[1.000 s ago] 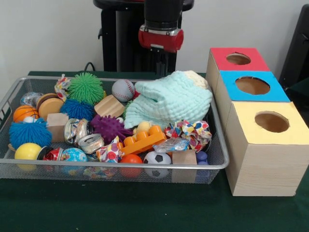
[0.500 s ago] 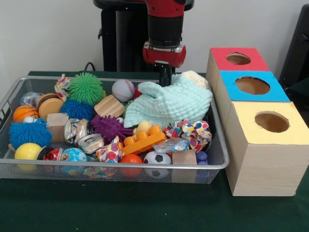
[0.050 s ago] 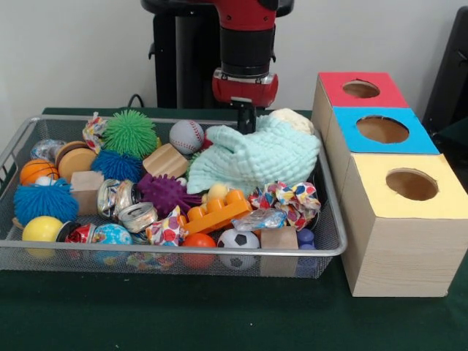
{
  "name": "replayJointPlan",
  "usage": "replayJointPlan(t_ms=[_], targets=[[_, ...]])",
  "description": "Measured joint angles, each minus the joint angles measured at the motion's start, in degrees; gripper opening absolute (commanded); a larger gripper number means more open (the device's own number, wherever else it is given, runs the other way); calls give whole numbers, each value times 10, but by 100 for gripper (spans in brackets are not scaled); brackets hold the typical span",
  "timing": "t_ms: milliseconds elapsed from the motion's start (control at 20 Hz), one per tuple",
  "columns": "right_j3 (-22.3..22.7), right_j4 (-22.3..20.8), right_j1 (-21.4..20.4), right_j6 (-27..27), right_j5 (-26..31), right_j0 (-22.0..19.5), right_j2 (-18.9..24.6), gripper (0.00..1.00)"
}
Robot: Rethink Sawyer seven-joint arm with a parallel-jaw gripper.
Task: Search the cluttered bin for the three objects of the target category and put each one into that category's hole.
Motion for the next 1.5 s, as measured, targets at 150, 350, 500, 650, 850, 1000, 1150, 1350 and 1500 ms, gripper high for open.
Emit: replayJointPlan(t_ms=[150,350,500,650,850,1000,1150,1350,1500], targets=[[-7,-1,2,0,0,-2,0,0],[-17,-1,11,0,0,-2,0,0],[-34,-1,26,0,0,-2,0,0],[-48,-1,37,0,0,-5,1,0],[-62,-2,46,0,0,-10,-2,100],[-70,-2,47,0,0,-12,-7,100],[-82,-5,51,0,0,-17,-6,100],[-87,-7,60,0,0,-20,-2,100],[-92,-7,70,0,0,-23,2,100]])
